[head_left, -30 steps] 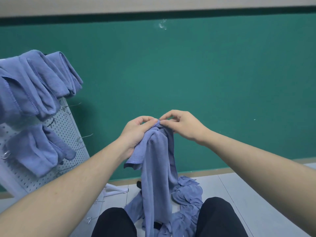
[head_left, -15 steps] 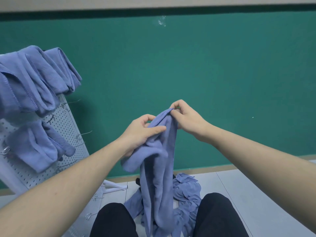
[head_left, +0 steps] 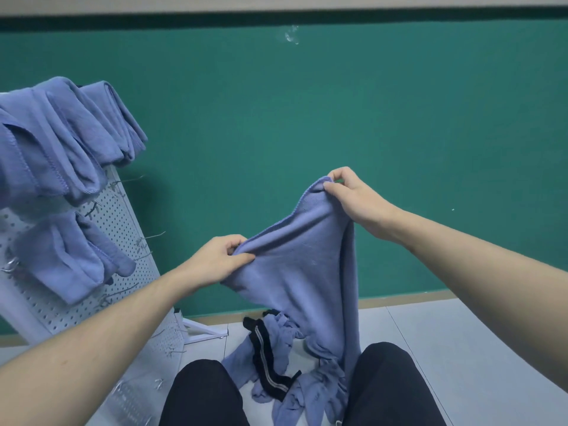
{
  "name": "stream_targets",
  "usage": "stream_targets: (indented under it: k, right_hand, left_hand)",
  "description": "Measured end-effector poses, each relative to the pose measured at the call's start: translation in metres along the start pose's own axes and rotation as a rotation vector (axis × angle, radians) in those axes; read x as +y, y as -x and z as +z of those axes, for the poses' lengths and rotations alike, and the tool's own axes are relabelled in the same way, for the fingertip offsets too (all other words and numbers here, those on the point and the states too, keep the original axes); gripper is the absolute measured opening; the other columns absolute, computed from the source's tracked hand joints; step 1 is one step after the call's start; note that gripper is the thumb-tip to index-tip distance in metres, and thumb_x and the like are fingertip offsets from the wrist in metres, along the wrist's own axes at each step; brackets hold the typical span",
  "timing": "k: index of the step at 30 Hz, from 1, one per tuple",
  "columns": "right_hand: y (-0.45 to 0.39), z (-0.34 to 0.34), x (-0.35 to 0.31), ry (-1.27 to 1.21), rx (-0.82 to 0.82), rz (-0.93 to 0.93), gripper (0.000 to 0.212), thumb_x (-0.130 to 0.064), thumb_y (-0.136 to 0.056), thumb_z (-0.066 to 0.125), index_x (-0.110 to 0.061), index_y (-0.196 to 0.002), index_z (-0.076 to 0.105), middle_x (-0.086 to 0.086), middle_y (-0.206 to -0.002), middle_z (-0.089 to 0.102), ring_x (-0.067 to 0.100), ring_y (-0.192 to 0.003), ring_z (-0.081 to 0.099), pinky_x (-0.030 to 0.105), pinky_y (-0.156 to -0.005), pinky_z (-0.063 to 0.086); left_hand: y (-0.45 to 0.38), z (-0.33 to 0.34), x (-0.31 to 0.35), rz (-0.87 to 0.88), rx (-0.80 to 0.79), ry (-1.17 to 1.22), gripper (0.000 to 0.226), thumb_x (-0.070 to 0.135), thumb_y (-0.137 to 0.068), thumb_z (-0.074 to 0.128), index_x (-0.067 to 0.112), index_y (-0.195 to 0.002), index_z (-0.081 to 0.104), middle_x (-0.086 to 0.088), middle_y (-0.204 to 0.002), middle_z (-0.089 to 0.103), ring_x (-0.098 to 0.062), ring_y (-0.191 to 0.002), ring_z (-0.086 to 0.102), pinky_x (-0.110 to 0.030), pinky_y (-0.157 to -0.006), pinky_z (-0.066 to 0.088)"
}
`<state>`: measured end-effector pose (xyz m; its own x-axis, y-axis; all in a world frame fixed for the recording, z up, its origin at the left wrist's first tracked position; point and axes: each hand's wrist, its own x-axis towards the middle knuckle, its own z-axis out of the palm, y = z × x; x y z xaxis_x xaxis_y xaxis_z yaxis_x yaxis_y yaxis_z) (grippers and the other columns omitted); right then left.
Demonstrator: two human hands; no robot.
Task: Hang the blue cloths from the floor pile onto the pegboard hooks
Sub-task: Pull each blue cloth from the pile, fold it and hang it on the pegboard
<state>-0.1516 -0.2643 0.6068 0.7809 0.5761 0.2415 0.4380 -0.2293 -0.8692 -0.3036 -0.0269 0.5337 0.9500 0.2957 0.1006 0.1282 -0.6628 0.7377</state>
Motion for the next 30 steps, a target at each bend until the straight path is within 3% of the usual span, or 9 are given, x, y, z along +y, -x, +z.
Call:
stream_targets:
  k: [5,10,15,20,23,27,30]
  right_hand:
    - [0.005,-0.019,0.008,0.046,-0.122,-0.015,0.037,-0.026,-0.076,0.058,-0.024,-0.113,0.053,-0.001,-0.118,0.065,0.013,-0.108,0.062,0.033,-0.094,0.050]
    - [-0.001,-0.028,0.015,0.023,0.030,-0.046,0.009,-0.018,-0.094,0.060,-0.025,-0.096,0.065,-0.012,-0.095,0.069,0.004,-0.089,0.061,0.028,-0.088,0.047]
    - [0.001,-0.034,0.017,-0.022,0.016,0.056,0.024,-0.036,-0.099,0.051,-0.023,-0.107,0.069,-0.005,-0.113,0.072,0.017,-0.113,0.065,0.040,-0.103,0.048]
    - [0.006,-0.040,0.019,-0.014,0.008,0.135,0.024,-0.037,-0.101,0.051,-0.024,-0.109,0.070,0.000,-0.116,0.072,0.011,-0.093,0.065,0.040,-0.090,0.056]
    - [0.009,-0.043,0.021,-0.017,0.013,0.144,0.022,-0.034,-0.099,0.056,-0.024,-0.104,0.075,0.000,-0.111,0.074,0.013,-0.089,0.067,0.040,-0.080,0.062]
    - [0.010,-0.044,0.023,0.018,0.064,0.146,0.023,-0.036,-0.096,0.060,-0.021,-0.098,0.078,0.000,-0.105,0.075,0.015,-0.094,0.069,0.044,-0.078,0.063]
    - [0.009,-0.042,0.025,0.033,0.100,0.189,0.023,-0.034,-0.095,0.063,-0.015,-0.096,0.077,0.001,-0.100,0.074,0.014,-0.084,0.067,0.037,-0.071,0.064]
  left_hand:
    - [0.000,-0.011,-0.002,-0.029,0.066,0.171,0.009,0.025,-0.093,0.071,0.016,-0.090,0.069,0.006,-0.078,0.069,-0.007,-0.070,0.056,-0.027,-0.070,0.043]
    - [0.003,-0.014,0.002,-0.059,0.105,0.208,0.014,0.028,-0.090,0.074,0.015,-0.091,0.072,0.005,-0.074,0.070,-0.009,-0.065,0.055,-0.024,-0.061,0.039]
    - [0.010,-0.015,0.010,-0.087,0.075,0.270,0.013,0.024,-0.086,0.078,0.011,-0.086,0.074,0.004,-0.072,0.071,-0.006,-0.060,0.057,-0.016,-0.054,0.043]
    - [0.013,-0.019,0.005,-0.144,-0.056,0.353,0.010,0.017,-0.087,0.076,0.013,-0.079,0.072,0.002,-0.073,0.069,-0.008,-0.065,0.058,-0.016,-0.060,0.047]
    - [0.012,-0.021,-0.001,-0.179,-0.017,0.543,0.005,0.016,-0.089,0.072,0.013,-0.087,0.069,0.001,-0.081,0.070,-0.011,-0.078,0.063,-0.031,-0.075,0.058]
    - [0.011,-0.020,-0.008,-0.229,0.091,0.595,0.006,0.019,-0.089,0.072,0.016,-0.086,0.068,0.001,-0.076,0.066,-0.013,-0.069,0.057,-0.026,-0.062,0.055]
    - [0.009,-0.017,-0.010,-0.274,0.186,0.626,0.015,0.027,-0.088,0.074,0.020,-0.078,0.064,0.006,-0.068,0.063,-0.011,-0.065,0.054,-0.023,-0.057,0.050]
